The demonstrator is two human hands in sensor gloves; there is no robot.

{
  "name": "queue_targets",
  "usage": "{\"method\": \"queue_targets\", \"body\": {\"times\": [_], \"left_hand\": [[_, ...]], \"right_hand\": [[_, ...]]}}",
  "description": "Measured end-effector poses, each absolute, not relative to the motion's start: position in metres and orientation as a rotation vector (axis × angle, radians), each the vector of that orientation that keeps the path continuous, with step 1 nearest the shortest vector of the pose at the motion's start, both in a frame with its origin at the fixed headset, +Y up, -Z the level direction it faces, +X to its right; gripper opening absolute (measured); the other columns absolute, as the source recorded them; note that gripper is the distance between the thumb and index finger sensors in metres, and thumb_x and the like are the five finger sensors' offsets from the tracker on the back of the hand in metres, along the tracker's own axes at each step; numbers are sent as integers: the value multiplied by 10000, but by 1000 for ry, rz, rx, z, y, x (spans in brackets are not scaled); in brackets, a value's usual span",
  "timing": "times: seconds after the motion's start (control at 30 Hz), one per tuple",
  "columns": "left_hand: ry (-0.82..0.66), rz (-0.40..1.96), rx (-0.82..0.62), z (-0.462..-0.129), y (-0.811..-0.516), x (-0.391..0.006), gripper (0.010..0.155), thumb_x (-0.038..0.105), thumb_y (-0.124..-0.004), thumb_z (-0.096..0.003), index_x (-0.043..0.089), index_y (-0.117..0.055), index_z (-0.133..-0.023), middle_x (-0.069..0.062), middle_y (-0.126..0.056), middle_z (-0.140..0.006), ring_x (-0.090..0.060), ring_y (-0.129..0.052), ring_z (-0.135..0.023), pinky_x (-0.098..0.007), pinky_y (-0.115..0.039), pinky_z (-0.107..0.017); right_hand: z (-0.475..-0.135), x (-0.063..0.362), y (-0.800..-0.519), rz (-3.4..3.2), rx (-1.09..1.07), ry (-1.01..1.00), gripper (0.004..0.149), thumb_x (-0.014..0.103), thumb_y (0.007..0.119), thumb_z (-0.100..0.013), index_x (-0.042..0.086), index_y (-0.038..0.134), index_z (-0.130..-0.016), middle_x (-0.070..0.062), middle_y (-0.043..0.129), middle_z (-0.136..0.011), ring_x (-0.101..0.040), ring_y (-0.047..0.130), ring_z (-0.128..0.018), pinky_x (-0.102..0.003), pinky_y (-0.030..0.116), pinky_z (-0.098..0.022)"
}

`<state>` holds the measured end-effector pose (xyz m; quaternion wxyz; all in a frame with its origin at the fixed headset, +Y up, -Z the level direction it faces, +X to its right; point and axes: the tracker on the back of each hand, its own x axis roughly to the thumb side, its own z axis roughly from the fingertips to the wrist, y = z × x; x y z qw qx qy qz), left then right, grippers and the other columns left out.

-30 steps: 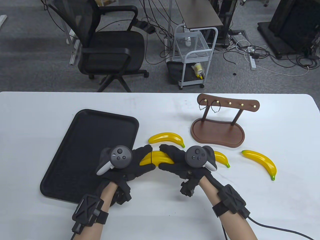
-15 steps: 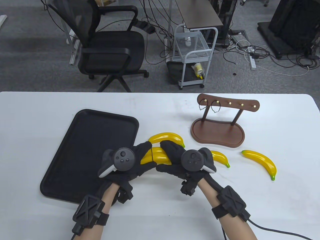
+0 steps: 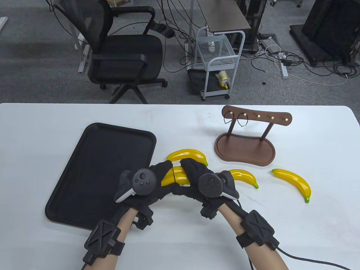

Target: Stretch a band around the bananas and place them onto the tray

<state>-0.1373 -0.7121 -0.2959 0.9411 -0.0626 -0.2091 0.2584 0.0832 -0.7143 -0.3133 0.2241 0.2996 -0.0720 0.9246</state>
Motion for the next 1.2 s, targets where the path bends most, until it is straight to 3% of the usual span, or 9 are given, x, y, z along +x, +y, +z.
{"method": "queue_targets", "body": {"times": [0.23,0.57,0.87,1.2], "left_hand": [[-465,590,-161,-300,-714,-144,827,628,-774,-517,237,-444,-1166,-47,-599,-1210,-317,-751,-1038,-526,-590,-829],[-444,600,-171,-302,-714,-149,819,643,-774,-513,234,-477,-1157,-41,-637,-1197,-313,-782,-1015,-518,-614,-814],[-399,715,-207,-306,-714,-158,820,667,-746,-529,193,-505,-1153,-77,-680,-1168,-321,-844,-957,-514,-670,-765],[-374,903,-339,-311,-724,-162,821,667,-721,-548,135,-531,-1145,-134,-717,-1133,-350,-901,-890,-520,-723,-702]], "right_hand": [[-318,92,-714,2470,873,-209,832,635,714,-447,84,616,-1062,-183,740,-1035,-419,847,-808,-544,771,-524],[-321,92,-719,2468,897,-129,836,604,735,-466,93,542,-1100,-186,666,-1085,-416,802,-868,-537,759,-555],[-316,92,-709,2512,913,-245,808,522,802,-473,160,468,-1113,-111,601,-1128,-393,728,-957,-519,735,-610],[-309,87,-701,2588,960,-456,752,405,853,-481,183,460,-1083,-71,629,-1086,-328,763,-935,-457,740,-630]]}}
